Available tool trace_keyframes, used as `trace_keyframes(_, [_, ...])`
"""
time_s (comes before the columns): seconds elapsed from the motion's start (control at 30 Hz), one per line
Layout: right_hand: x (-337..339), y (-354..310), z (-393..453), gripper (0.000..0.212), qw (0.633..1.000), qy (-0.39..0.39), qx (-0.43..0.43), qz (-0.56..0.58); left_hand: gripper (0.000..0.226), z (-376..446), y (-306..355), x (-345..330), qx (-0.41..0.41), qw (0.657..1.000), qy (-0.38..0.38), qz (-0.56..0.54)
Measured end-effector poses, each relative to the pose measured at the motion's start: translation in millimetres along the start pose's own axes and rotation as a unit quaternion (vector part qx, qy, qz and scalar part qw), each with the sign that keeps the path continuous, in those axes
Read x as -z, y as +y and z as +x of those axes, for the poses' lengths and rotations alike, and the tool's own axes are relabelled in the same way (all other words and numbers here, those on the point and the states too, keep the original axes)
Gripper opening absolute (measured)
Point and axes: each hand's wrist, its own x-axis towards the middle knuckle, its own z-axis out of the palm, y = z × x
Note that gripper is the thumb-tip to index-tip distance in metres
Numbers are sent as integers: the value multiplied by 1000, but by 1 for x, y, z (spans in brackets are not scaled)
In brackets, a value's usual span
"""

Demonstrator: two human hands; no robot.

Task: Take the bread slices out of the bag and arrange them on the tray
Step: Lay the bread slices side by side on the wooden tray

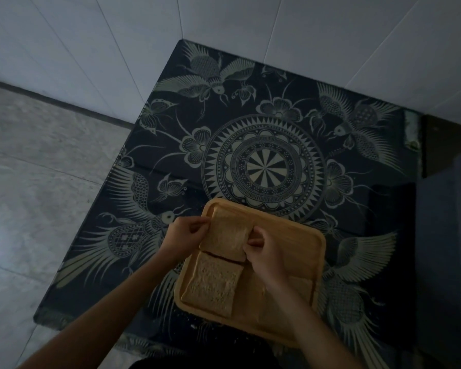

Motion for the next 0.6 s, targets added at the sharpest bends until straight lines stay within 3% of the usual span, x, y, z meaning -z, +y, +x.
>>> trace_keyframes(0.23, [1, 2, -12, 46, 998, -40, 0, -55, 23, -14, -2, -1, 25, 998, 4, 51])
trace_keyframes(0.4, [-3, 4, -31, 47, 993, -58, 50, -91, 26, -27, -4, -7, 48, 995, 0, 88])
trace_keyframes(0.6, [-11, 6, -33, 51, 996, -39, 43, -71, 28, -32, -15, -9, 79, 997, 12, 22])
